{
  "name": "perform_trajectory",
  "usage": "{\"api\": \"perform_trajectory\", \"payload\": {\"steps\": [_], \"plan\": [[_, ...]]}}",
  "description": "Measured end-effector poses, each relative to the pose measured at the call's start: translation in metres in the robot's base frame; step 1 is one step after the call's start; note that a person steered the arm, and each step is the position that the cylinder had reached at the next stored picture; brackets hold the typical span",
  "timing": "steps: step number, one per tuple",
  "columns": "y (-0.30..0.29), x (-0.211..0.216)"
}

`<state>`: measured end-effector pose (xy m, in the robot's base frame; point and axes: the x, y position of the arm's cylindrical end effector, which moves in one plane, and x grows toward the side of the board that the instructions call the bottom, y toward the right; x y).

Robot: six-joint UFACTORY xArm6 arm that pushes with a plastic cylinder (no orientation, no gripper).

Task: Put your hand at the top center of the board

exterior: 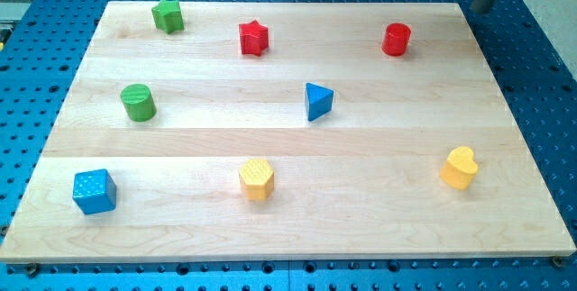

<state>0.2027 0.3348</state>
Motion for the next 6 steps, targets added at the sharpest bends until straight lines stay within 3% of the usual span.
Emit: {"api": "perform_trajectory", "payload": {"steps": [1, 2, 3, 4, 5, 6], "plan": [[0.000, 0.000], [-0.064, 0.001], [-0.176, 0.001], [-0.226, 0.005], [-0.226, 0.006], [-0.314, 0.013]]}}
